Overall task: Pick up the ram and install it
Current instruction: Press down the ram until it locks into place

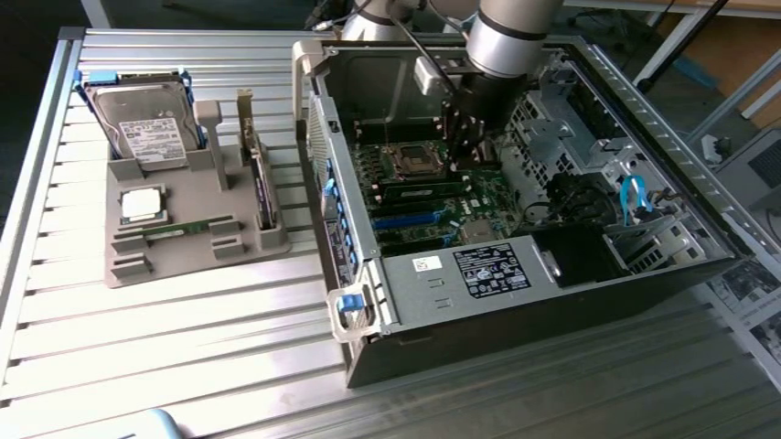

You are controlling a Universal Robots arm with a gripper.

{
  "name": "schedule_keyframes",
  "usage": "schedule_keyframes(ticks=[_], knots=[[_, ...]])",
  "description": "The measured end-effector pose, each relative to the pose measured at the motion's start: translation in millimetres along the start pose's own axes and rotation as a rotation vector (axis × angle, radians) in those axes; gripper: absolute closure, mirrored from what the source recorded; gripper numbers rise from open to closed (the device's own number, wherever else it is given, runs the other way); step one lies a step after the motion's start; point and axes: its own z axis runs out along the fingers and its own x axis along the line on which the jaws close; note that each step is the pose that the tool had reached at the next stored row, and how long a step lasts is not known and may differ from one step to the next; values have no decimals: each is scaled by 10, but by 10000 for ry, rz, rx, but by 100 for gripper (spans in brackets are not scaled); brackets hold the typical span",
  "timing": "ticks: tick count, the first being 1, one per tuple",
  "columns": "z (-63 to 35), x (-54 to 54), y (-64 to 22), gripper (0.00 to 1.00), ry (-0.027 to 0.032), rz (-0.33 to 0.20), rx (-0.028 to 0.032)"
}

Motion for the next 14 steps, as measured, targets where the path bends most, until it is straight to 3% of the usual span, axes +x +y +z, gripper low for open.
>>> schedule_keyframes(ticks=[14], knots=[[10, 8, 526, 89, -2, 11, 110]])
